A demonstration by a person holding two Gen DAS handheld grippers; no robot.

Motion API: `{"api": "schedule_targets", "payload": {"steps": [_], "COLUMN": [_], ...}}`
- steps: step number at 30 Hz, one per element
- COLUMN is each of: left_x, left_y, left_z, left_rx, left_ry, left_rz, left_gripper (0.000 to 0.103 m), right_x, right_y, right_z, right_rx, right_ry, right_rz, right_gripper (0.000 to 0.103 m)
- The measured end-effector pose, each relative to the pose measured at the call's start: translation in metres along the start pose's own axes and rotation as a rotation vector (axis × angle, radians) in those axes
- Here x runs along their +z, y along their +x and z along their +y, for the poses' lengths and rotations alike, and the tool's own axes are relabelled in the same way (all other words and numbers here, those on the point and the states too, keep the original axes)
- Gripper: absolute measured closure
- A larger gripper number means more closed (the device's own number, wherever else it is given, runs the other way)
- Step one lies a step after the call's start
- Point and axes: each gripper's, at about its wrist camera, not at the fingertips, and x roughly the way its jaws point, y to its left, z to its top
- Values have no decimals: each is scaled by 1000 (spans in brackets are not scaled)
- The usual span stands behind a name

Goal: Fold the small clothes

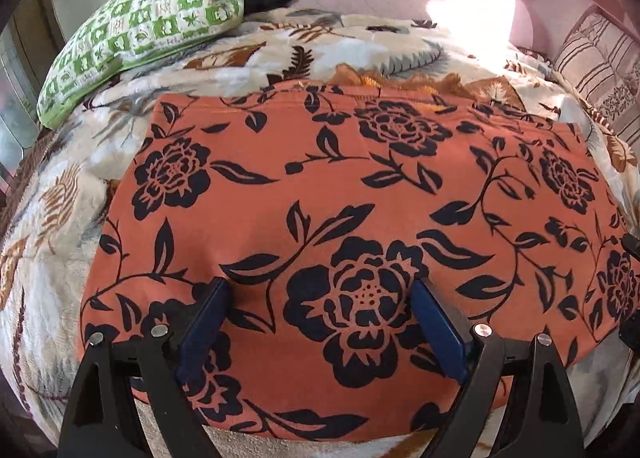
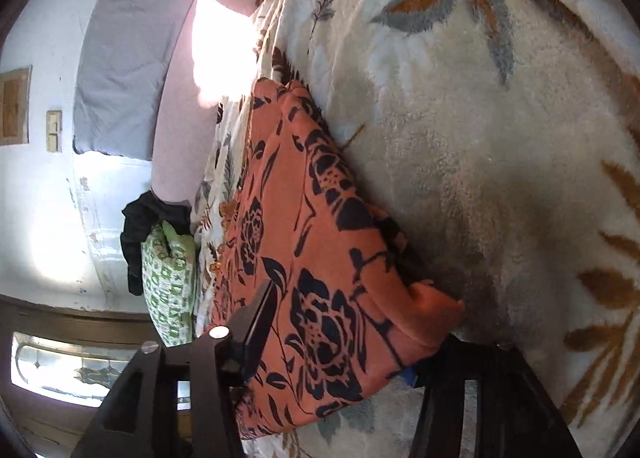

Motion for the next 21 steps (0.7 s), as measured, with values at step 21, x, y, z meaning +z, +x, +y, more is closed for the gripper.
{"api": "schedule_targets", "payload": {"steps": [21], "left_x": [-2], "left_y": [1], "left_z": [-15], "left_rx": [30], "left_ry": [90], "left_rz": [-23], "left_gripper": [5], "right_x": [3], "right_y": [11], "right_z": [15], "right_rx": [-124], "right_ry": [-150], "right_rz": [10], "right_gripper": [72]}}
